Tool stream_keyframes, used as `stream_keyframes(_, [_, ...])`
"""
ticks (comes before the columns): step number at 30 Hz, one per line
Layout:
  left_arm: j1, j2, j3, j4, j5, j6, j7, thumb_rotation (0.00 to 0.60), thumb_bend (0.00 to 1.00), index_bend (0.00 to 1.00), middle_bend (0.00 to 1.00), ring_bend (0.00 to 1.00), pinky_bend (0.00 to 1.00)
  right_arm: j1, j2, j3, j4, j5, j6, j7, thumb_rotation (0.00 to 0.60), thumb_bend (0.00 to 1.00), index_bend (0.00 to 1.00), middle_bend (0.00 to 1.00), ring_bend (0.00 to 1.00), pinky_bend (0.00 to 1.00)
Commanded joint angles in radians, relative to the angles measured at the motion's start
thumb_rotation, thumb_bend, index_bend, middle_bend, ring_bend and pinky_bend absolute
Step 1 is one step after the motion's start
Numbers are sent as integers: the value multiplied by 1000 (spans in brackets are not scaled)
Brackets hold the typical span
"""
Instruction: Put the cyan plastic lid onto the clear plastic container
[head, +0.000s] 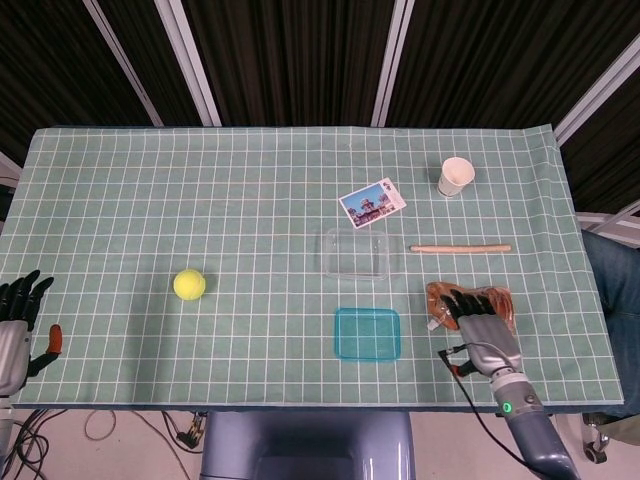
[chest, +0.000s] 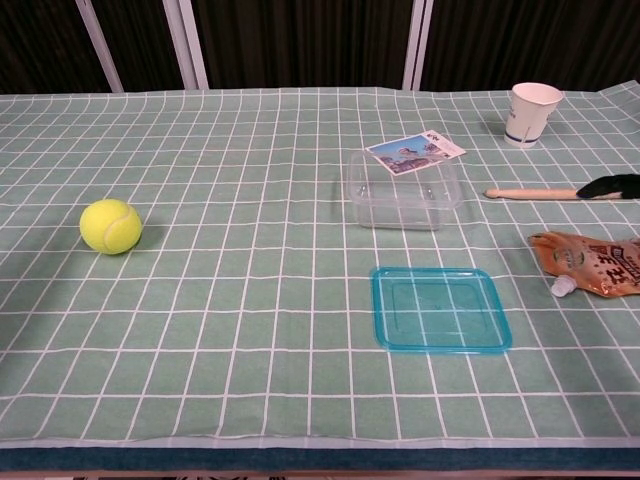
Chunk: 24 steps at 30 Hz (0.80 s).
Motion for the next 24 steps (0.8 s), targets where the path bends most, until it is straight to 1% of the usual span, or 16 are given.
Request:
stream_keyframes(1, [-1, 1, 0, 1, -1, -3, 1, 600, 545, 99, 0, 0, 0, 81, -142, -14, 3, 98, 60, -141, 600, 116, 0, 0, 0, 0])
stream_keyframes(5, [-2, 1, 1, 1, -1, -6, 2, 600, 545, 99, 0, 0, 0, 118, -238, -14, 34, 136, 108, -209, 600, 117, 0, 0, 0, 0])
stream_keyframes(8, [-2, 2, 1, -1, -2, -7, 0, 600, 545, 99, 0, 0, 0, 140, -287, -4, 47, 155, 137, -237, 600, 117, 0, 0, 0, 0])
stream_keyframes(11, [-2, 3, 0, -1, -5, -9, -1, 600, 545, 99, 0, 0, 0, 159, -323, 3, 54, 172, 162, -266, 600, 117, 0, 0, 0, 0])
stream_keyframes(15, [-4, 5, 0, -3, -8, -14, -1, 600, 545, 99, 0, 0, 0, 180, -368, 19, 61, 222, 188, -285, 600, 117, 0, 0, 0, 0])
stream_keyframes(20, [-3, 7, 0, -5, -9, -13, -4, 600, 545, 99, 0, 0, 0, 205, -411, 25, 86, 262, 211, -310, 600, 117, 0, 0, 0, 0])
stream_keyframes(24, [-5, 7, 0, -4, -10, -18, -4, 600, 546, 99, 0, 0, 0, 225, -440, 40, 100, 289, 223, -318, 600, 117, 0, 0, 0, 0])
